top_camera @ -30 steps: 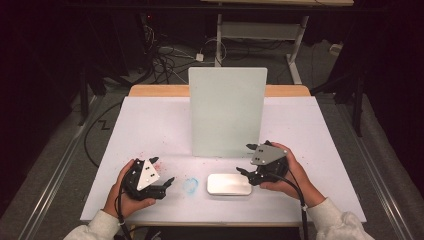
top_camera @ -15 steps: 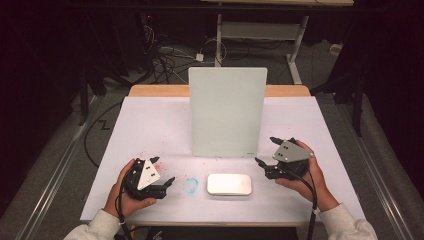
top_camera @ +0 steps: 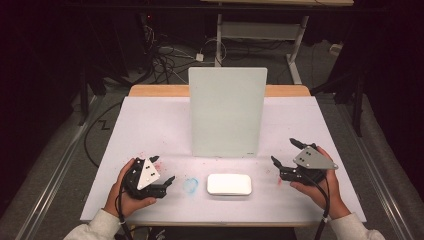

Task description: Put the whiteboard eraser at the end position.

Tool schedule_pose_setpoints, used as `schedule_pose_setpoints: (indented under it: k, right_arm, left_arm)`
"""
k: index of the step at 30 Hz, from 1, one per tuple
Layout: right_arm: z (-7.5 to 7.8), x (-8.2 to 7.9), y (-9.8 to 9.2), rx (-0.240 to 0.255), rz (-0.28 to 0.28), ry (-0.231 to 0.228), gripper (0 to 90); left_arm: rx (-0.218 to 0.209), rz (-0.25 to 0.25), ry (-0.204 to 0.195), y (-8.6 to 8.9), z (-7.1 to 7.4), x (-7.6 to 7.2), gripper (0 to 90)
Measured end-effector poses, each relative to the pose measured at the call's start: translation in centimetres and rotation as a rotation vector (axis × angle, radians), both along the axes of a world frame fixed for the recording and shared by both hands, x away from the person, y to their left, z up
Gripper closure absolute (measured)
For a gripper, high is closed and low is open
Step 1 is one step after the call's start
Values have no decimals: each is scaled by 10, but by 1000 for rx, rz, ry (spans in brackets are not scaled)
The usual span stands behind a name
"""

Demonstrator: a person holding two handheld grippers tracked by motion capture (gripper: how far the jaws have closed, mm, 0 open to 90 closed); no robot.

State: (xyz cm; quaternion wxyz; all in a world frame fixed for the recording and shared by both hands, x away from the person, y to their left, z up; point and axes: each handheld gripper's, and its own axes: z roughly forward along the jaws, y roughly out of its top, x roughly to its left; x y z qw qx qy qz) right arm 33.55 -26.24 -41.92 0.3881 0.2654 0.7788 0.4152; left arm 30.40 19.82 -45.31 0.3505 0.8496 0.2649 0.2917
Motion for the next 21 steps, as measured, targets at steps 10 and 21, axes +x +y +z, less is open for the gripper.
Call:
schedule_pose_setpoints:
  k: [10, 21]
  right_arm:
    - [-15, -15, -21, 43, -80, 10, 177]
    - [-27, -28, -19, 47, -52, 10, 168]
  left_arm:
    - [-2, 25, -15, 1, 1, 1, 186]
    - [-1, 31, -29, 1, 3, -2, 176]
